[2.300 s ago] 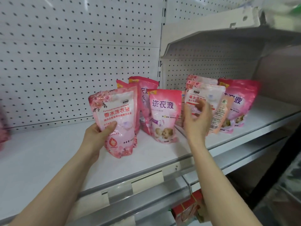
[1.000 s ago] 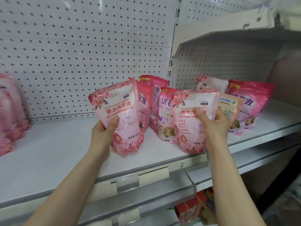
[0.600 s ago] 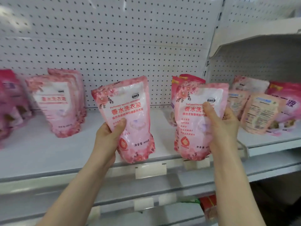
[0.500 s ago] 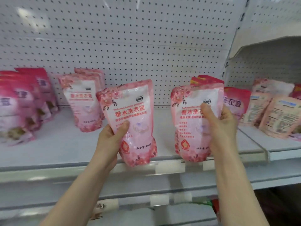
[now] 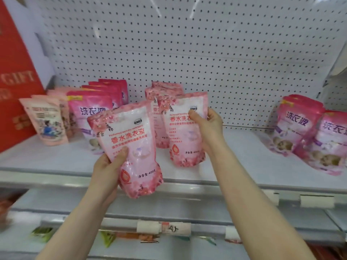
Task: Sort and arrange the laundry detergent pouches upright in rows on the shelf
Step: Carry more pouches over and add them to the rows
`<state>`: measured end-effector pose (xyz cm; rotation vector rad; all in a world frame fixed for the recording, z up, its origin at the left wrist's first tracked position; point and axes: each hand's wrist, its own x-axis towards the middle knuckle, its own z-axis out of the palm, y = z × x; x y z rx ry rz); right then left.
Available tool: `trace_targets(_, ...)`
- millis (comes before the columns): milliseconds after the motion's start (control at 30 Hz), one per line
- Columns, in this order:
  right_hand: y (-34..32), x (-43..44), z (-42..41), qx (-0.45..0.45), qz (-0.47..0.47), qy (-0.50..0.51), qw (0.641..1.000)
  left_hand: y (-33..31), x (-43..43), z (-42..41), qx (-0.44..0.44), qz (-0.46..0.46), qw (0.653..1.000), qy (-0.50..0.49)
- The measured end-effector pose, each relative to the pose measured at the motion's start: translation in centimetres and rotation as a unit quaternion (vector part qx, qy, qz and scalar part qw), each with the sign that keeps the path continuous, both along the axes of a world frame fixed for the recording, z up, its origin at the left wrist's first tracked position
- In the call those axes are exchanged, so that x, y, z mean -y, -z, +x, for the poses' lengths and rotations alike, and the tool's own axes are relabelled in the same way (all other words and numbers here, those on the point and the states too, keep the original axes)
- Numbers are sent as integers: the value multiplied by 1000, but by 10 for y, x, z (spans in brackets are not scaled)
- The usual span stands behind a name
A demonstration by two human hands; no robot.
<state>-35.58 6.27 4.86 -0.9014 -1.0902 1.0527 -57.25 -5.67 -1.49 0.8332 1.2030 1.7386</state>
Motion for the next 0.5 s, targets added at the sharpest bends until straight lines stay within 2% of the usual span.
trace_targets(200,5,-31,-54,-80,-45,-44,995,-5,-6,-11,20,-3,1000,-14)
trace_targets(400,15,-32,-65,-36,-30,-56,997,-8,-17,-17,6,-4,1000,-4)
trace_targets(500,10,-31,-59,23,-7,-63,998,-6,-21,-10,-11,-7,1000,8)
